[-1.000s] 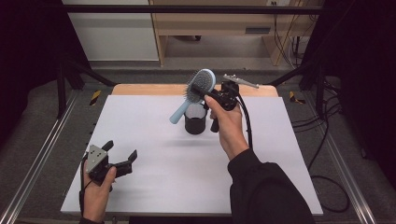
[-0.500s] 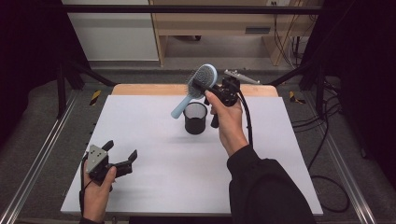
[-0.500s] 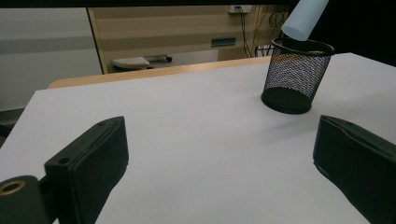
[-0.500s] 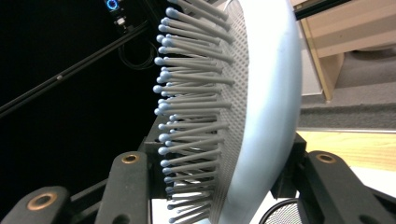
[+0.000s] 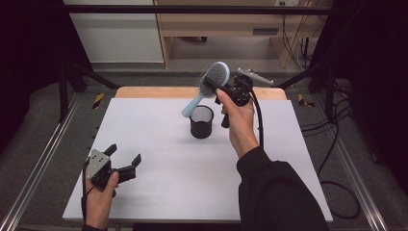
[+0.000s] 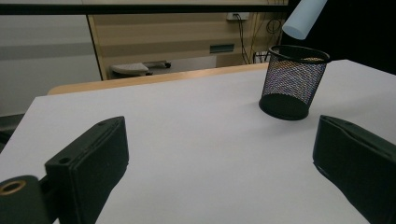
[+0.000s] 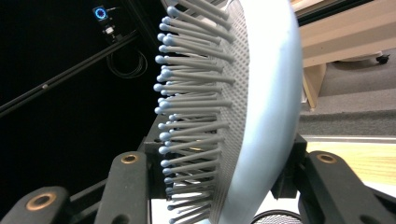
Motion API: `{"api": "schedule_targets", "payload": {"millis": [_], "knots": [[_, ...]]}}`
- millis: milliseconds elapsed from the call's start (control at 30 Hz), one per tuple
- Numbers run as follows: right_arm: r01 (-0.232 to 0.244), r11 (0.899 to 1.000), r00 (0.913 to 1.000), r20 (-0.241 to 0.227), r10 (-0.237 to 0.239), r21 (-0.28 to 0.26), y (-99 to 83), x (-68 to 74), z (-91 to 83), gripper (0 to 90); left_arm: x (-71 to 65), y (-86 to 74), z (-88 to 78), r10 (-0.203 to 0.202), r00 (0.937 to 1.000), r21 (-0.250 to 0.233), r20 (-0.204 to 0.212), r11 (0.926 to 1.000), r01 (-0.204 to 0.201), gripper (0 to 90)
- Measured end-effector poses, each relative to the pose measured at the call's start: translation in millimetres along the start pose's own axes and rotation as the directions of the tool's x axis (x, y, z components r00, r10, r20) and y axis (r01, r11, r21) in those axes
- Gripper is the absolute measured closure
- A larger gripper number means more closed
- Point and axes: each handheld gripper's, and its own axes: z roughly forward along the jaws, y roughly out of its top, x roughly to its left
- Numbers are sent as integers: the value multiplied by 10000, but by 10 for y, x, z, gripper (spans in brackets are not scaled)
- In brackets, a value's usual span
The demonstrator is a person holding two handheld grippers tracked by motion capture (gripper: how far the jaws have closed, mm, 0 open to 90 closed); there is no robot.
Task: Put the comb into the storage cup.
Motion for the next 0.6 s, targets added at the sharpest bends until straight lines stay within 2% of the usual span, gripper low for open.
{"api": "schedule_targets", "payload": {"millis": [167, 400, 600], "knots": [[-46, 10000, 9999, 113, 47, -71, 22, -54, -25, 525, 20, -2, 1, 110, 9999, -176, 25, 9998, -109, 33], [8, 9998, 9998, 177, -5, -202, 55, -97, -66, 524, 78, -15, 7, -77, 10000, -259, -20, 9996, 76, 32], [126, 9998, 9988, 474, -119, -160, 72, -165, -87, 524, 85, -21, 9, -138, 9999, -259, 21, 9996, 139, 32]]}}
